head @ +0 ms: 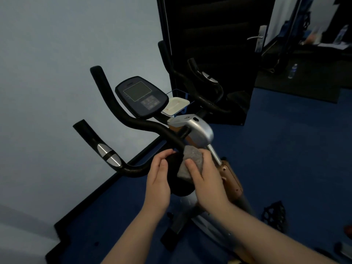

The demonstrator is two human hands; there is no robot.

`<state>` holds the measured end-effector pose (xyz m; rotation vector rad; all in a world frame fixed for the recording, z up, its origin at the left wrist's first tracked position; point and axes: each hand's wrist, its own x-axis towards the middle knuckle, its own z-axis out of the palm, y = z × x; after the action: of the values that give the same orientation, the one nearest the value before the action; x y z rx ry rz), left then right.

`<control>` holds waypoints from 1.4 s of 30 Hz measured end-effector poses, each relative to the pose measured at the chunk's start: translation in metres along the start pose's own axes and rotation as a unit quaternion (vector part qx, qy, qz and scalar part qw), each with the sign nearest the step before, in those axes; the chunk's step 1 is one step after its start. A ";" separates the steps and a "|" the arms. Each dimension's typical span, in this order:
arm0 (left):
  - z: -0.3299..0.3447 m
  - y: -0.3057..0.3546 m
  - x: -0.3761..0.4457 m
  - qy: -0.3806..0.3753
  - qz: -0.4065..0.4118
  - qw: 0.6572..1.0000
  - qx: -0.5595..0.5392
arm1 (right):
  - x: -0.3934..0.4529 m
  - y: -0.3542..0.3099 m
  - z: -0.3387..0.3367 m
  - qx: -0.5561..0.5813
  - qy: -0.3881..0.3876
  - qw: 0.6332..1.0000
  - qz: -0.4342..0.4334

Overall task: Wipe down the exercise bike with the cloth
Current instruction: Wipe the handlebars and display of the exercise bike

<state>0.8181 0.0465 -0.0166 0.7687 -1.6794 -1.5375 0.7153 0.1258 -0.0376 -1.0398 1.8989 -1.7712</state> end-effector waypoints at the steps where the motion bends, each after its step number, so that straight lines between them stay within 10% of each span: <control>1: 0.000 0.000 0.000 -0.008 -0.003 1.000 -0.005 | -0.007 0.002 0.006 0.044 0.022 0.999 0.015; 11: 0.004 -0.003 -0.003 0.031 -0.020 0.999 -0.025 | -0.037 -0.001 0.048 0.159 0.189 0.966 0.077; 18: 0.004 -0.001 -0.002 0.035 -0.024 0.998 -0.039 | -0.026 -0.001 0.039 0.152 0.174 0.972 0.051; 33: 0.009 0.015 -0.002 0.091 -0.060 0.993 -0.046 | 0.019 -0.004 -0.024 0.003 -0.099 0.995 -0.015; 42: 0.031 0.015 0.009 0.222 -0.064 0.954 0.192 | 0.107 -0.006 -0.028 -0.135 -0.193 0.968 -0.085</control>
<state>0.7881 0.0585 -0.0015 1.3404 -1.6170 -1.0182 0.6257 0.0699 -0.0029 -1.5579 1.8729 -1.2846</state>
